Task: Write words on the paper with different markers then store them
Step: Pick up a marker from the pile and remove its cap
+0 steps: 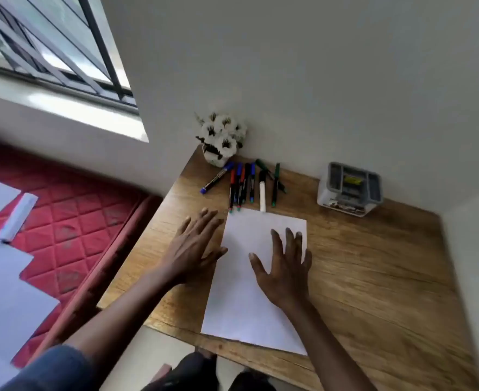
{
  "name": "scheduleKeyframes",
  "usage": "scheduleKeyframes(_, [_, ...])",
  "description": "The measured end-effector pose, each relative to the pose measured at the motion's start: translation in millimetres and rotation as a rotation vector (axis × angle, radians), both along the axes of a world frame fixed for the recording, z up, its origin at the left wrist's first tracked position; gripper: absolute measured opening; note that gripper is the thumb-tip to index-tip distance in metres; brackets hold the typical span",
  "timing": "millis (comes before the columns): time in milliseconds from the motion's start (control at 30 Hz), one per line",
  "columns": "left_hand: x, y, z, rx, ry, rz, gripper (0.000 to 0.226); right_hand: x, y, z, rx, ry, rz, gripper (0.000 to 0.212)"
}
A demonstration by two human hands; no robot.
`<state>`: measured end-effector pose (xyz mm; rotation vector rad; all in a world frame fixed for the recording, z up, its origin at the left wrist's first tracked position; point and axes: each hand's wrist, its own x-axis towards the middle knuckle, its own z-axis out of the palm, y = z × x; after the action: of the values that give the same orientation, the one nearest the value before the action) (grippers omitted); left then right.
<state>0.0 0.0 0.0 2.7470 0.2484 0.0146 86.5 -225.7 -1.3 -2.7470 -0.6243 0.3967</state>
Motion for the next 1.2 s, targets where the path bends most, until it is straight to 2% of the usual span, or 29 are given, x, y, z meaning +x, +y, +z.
scheduleKeyframes(100, [10.5, 9.3, -17.6, 0.05, 0.048, 0.01, 0.091, 6.7, -1.9, -24.1, -0.069, -0.069, 0.038, 0.091])
scheduleKeyframes(267, [13.6, 15.8, -41.2, 0.122, -0.043, -0.006, 0.089, 18.4, -17.0, -42.2, -0.085, -0.236, 0.15, 0.086])
scheduleKeyframes(400, [13.8, 17.7, -46.5, 0.166, -0.04, 0.001, 0.094, 19.8, -19.3, -44.7, -0.086, -0.252, 0.15, 0.089])
scheduleKeyframes(633, [3.7, 6.6, -42.4, 0.148, -0.076, -0.019, 0.128, 16.0, -29.3, -44.0, -0.046, -0.272, 0.204, 0.081])
scheduleKeyframes(700, [1.8, 2.7, -35.5, 0.148, -0.064, -0.005, 0.117, 16.0, -33.7, -39.1, -0.039, -0.27, 0.219, 0.08])
scheduleKeyframes(800, [-1.5, -1.6, -32.9, 0.183, -0.073, 0.021, 0.078, 10.7, -42.6, -36.1, -0.008, -0.285, 0.245, 0.084])
scheduleKeyframes(900, [-1.8, -3.1, -34.5, 0.192, -0.049, 0.028, 0.072, 9.9, -46.1, -34.4, -0.006, -0.271, 0.256, 0.088])
scheduleKeyframes(1033, [0.1, 1.3, -38.8, 0.163, -0.076, 0.02, 0.082, 26.1, -41.4, -26.1, 0.133, -0.312, 0.209, 0.07])
scheduleKeyframes(1133, [2.6, 6.8, -40.6, 0.147, -0.093, 0.009, 0.119, 50.0, -15.7, -8.5, 0.287, -0.443, 0.09, 0.049])
scheduleKeyframes(1167, [3.5, 7.9, -41.3, 0.143, -0.097, 0.014, 0.117, 58.8, -3.6, -1.2, 0.337, -0.454, 0.041, 0.035])
scheduleKeyframes(1200, [4.9, 9.2, -42.2, 0.135, -0.103, 0.021, 0.106, 67.3, 9.6, 5.8, 0.382, -0.45, 0.0, 0.026])
